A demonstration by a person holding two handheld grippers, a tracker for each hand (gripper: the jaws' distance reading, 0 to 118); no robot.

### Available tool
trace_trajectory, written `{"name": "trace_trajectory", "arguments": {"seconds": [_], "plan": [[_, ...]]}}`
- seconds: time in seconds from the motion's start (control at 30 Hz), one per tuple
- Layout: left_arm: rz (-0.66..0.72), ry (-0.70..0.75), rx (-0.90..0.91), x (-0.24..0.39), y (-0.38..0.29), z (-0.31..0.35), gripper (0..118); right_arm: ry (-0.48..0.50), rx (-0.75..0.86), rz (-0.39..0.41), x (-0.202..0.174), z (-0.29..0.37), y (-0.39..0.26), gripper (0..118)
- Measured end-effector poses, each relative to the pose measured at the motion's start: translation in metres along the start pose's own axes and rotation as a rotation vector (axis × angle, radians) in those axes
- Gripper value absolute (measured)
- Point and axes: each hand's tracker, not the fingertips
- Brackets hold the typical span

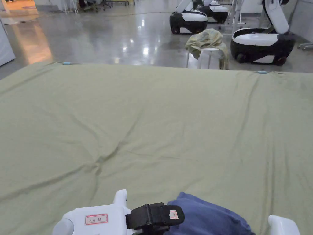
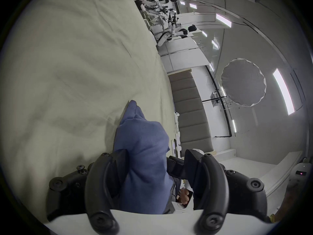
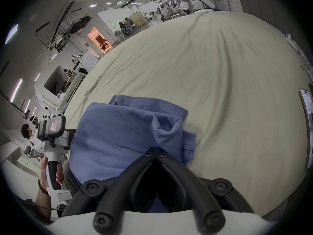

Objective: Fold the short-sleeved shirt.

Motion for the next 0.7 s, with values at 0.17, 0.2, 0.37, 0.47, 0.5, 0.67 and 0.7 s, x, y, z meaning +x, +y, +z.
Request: {"name": "trace_trajectory", "arguments": {"seconds": [0.17, 0.2, 0.37, 0.47, 0.5, 0.67, 0.7], "plan": [[-0.055, 0.189, 0.001, 0.012, -0.005, -0.006, 53, -0.009, 0.018, 0.010, -0.004, 0.000, -0.004, 0], [-0.104, 0.227, -0.002, 0.014, -0.008, -0.009, 33, -0.011, 0.018, 0.011, -0.004, 0.000, -0.004, 0], [-0.224, 0.269, -0.008, 0.037, -0.015, -0.016, 16, -0.026, 0.023, 0.019, -0.008, 0.002, -0.005, 0], [-0.203, 0.178, 0.052, 0.042, -0.010, 0.005, 16, -0.022, 0.024, 0.021, -0.015, 0.015, 0.001, 0], [-0.191, 0.144, 0.066, 0.047, -0.005, 0.014, 16, 0.003, 0.041, 0.018, -0.018, 0.021, 0.001, 0], [-0.244, 0.170, 0.224, 0.072, 0.030, 0.104, 16, 0.070, 0.126, 0.024, -0.038, 0.043, 0.001, 0], [-0.242, 0.184, 0.269, 0.074, 0.037, 0.129, 16, 0.074, 0.124, 0.028, -0.040, 0.044, 0.000, 0]]}}
